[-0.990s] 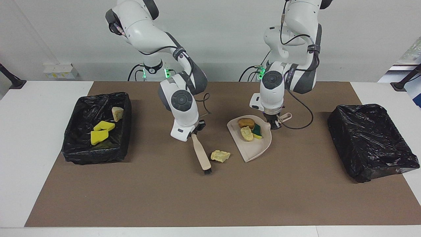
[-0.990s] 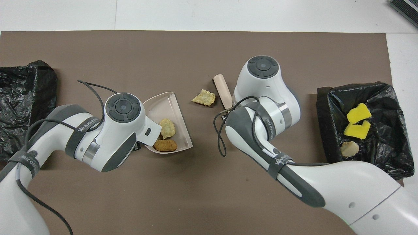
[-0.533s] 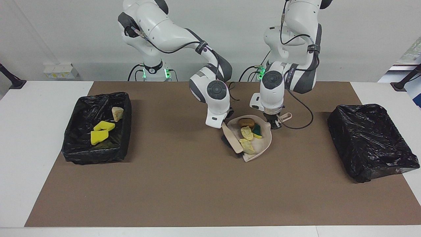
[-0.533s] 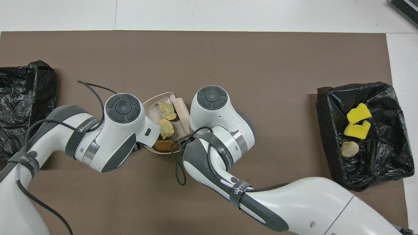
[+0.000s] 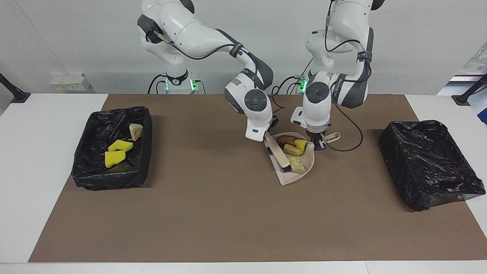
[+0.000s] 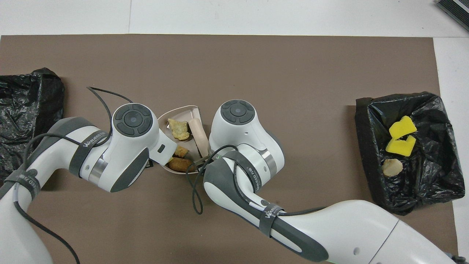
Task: Sweep and dump trash in bin
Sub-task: 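Sweep the last crust into the dustpan with the right gripper's brush, then carry the loaded dustpan with the left gripper and tip it into the bag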
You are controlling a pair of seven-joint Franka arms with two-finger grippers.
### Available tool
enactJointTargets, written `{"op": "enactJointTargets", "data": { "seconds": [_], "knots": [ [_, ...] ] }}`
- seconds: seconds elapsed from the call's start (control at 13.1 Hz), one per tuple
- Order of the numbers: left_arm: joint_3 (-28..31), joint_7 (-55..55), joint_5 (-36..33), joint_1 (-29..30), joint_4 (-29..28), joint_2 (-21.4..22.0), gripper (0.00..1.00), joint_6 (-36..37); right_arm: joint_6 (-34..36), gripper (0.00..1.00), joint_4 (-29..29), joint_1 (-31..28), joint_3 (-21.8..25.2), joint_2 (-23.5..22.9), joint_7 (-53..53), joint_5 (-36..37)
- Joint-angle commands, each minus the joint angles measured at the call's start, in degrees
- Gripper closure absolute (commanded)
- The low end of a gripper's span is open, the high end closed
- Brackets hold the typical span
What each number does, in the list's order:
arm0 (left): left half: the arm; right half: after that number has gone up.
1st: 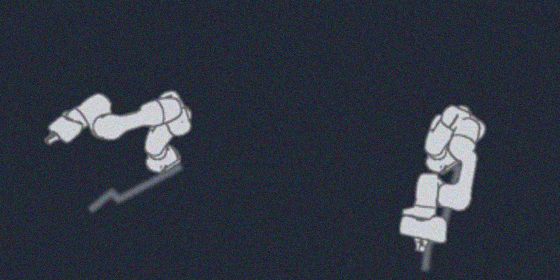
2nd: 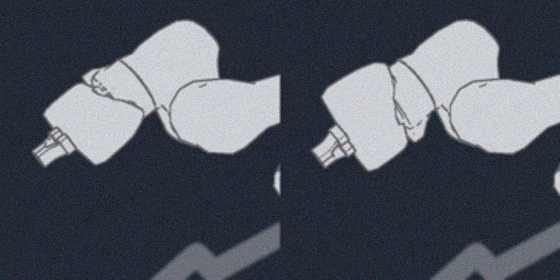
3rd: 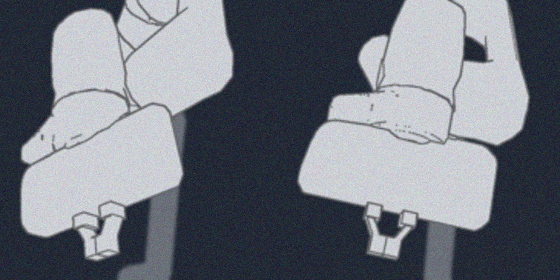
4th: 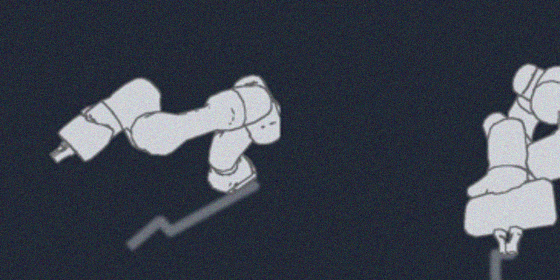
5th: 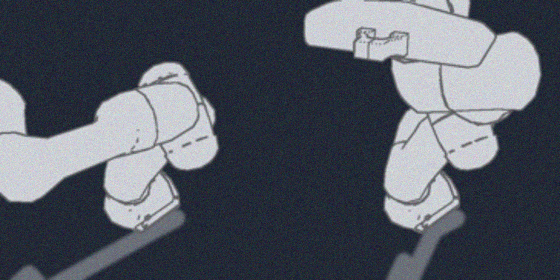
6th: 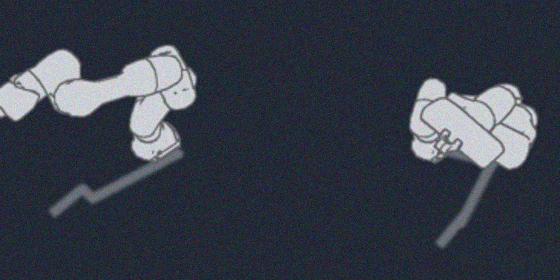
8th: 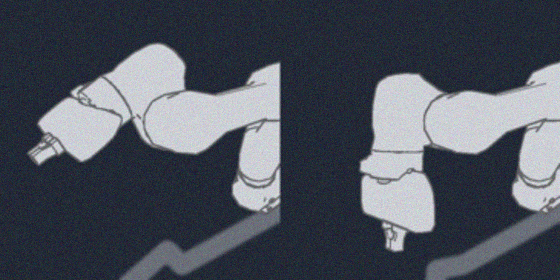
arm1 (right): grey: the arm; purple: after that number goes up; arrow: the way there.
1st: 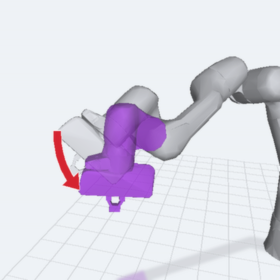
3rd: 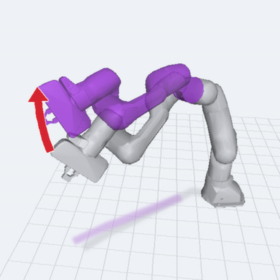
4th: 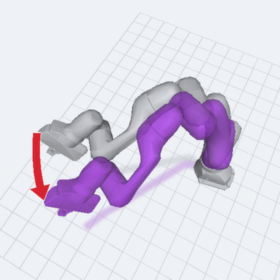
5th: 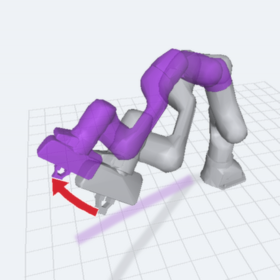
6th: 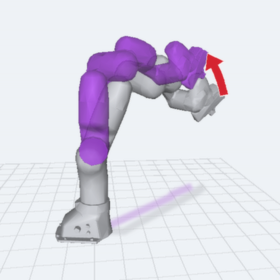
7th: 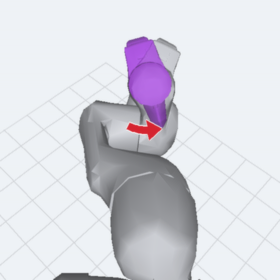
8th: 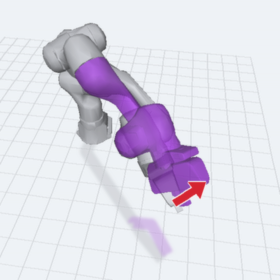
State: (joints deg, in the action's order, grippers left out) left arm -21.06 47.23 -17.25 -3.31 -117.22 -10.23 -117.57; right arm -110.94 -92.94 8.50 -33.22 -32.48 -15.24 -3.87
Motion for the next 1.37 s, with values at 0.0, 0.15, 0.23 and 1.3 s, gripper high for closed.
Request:
{"op": "enactJointTargets", "data": {
  "seconds": [0.0,0.15,0.23,1.3],
  "knots": [
    [1.10,5.58,0.64,0.33,-1.52,1.79,1.00,-0.73,3.61,1.00,-1.10,-4.45,-0.80,2.06,0.47,-0.61],
    [2.60,10.50,0.64,0.41,-1.78,3.71,1.00,-0.12,6.60,1.00,-1.02,-6.65,-0.80,3.81,0.47,0.26],
    [4.08,12.43,0.64,0.33,-1.87,5.03,1.00,0.24,8.18,1.00,-0.93,-7.44,-0.80,5.22,0.39,0.70],
    [47.58,50.67,5.47,0.50,5.05,14.63,1.00,-0.89,12.61,1.00,-11.81,-1.85,-2.46,21.05,-20.77,-2.01]
  ]
}}
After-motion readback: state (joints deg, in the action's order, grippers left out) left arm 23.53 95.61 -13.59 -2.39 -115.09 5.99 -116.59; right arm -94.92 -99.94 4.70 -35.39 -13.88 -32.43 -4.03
